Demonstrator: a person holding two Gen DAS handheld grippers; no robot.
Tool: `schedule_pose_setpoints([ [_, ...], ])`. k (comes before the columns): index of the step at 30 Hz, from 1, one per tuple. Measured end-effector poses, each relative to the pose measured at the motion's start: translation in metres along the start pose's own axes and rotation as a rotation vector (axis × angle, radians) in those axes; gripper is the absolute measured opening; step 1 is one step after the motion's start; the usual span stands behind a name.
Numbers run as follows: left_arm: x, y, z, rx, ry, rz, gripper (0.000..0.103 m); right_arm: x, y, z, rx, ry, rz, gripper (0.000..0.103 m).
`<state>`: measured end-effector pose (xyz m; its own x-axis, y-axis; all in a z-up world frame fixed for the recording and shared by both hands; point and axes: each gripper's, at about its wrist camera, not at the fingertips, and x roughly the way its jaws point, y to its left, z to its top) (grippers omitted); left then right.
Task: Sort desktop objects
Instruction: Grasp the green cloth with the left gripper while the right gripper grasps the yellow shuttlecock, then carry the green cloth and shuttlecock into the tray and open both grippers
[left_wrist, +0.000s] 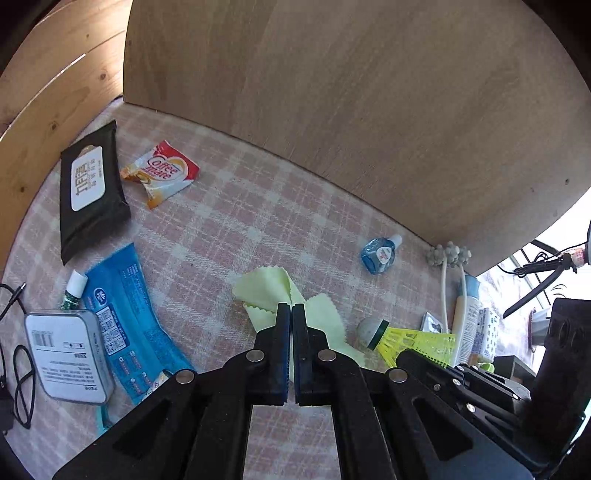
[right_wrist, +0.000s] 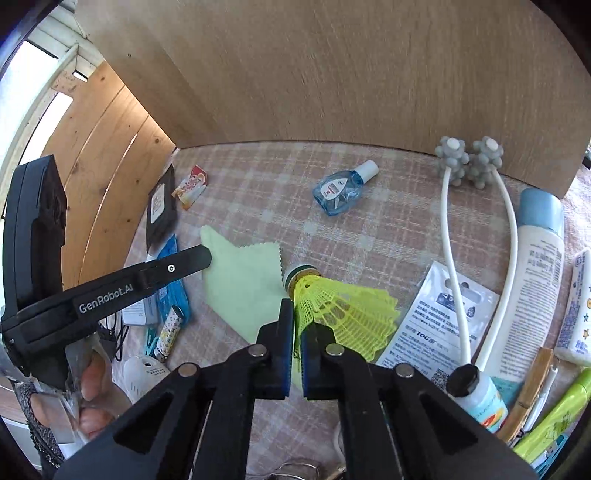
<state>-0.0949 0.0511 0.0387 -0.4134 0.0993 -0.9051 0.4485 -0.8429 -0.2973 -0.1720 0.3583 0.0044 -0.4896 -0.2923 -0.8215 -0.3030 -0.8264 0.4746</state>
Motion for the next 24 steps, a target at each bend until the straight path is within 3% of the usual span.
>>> schedule_pose_setpoints([
  [6,-0.037,-0.009,0.006,0.042,-0.064,-0.056,0.001,-0.047,0.002,-0.002,0.032,-0.093,0.056,0.003],
  [10,-0.074,-0.037,0.006,0.094,-0.094,-0.104,0.001,-0.083,0.0,-0.009,0.037,-0.145,0.058,0.003],
  [17,-0.102,-0.085,-0.001,0.188,-0.114,-0.185,0.001,-0.15,-0.019,-0.032,0.033,-0.23,-0.031,0.003],
  [24,-0.115,-0.159,-0.027,0.315,-0.091,-0.275,0.001,-0.221,-0.073,-0.072,0.098,-0.313,-0.149,0.003],
])
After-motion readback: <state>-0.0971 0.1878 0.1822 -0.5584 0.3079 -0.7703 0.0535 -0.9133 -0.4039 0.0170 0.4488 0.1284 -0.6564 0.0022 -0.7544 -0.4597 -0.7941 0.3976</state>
